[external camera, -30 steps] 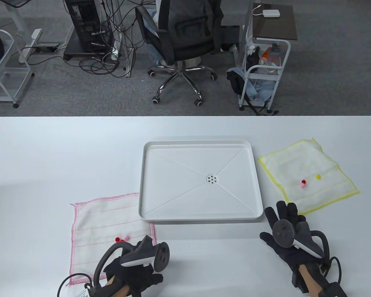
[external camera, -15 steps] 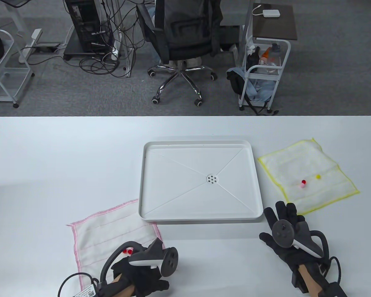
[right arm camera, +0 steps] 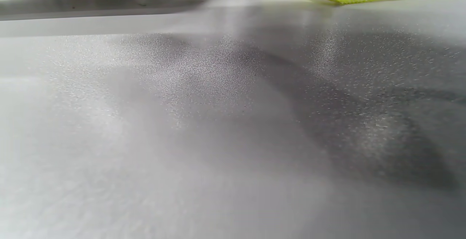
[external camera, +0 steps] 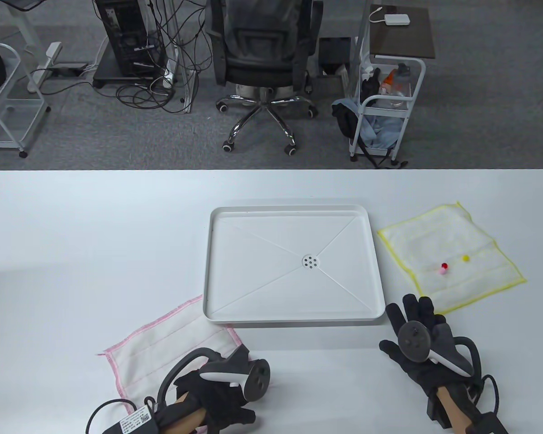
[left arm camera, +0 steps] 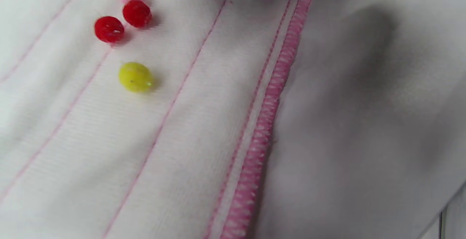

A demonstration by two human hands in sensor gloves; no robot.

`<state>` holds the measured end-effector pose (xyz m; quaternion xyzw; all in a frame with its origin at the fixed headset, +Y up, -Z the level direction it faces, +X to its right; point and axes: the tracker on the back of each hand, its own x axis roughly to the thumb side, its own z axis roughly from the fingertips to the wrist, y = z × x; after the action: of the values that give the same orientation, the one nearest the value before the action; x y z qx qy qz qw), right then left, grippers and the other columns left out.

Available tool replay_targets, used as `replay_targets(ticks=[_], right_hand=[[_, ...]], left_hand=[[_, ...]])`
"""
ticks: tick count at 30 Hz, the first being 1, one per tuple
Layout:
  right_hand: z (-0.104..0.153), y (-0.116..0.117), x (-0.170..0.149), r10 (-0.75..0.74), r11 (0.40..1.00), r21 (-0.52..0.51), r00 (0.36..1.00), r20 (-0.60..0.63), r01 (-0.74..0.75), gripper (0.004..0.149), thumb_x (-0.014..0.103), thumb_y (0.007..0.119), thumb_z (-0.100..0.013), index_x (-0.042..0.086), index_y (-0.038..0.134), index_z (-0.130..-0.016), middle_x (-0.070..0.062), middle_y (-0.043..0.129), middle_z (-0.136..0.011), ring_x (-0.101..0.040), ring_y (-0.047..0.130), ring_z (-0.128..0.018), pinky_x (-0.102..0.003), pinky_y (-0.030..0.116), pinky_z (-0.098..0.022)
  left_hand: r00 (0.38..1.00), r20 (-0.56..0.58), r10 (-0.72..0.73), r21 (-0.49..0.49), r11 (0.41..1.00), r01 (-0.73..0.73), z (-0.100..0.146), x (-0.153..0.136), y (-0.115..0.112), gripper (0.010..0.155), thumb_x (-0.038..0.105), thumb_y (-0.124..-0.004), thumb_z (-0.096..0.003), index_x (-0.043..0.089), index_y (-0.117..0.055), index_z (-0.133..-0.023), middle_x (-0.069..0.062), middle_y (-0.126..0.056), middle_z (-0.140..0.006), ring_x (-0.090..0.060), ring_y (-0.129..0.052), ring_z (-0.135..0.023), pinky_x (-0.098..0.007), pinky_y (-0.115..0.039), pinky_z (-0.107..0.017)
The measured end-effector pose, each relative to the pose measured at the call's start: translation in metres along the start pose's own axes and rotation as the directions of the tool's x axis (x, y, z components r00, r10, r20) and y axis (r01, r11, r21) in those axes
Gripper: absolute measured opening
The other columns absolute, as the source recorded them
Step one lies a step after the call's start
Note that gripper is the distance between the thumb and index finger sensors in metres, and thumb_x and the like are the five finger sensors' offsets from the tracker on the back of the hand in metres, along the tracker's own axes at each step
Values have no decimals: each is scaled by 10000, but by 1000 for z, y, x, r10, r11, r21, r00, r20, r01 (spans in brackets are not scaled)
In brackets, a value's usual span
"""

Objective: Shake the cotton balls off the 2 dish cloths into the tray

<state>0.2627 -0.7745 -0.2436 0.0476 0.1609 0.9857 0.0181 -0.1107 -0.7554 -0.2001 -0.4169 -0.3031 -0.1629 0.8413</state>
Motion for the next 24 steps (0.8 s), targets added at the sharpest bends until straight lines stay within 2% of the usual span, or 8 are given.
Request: replay_targets(ticks=[9,24], right_hand=[[0,0,0,3,1000,1,1000,3,-3,750,617,482,-498,365,14,-1029,15,-198,-1049,-284,-214,-923,-575,104,-745],[0,-1,-2,-6,1000,0,1000,-13,6,749,616,483,-497,370,13,-1026,17,-203,-1046,-281,-219,-921,-574,99,-746]], left_hand=[[999,-4,-35,-1,999,35,-10,10,6,721,682,-496,-510,399,-181,-1094,88,-60,-1177,-268,-26,-1077,-602,-256,-804],[998,-14,-61,0,998,61,-23,24,18,757,695,-482,-508,376,-116,-1088,58,-12,-1166,-284,-24,-1074,-604,-270,-805]])
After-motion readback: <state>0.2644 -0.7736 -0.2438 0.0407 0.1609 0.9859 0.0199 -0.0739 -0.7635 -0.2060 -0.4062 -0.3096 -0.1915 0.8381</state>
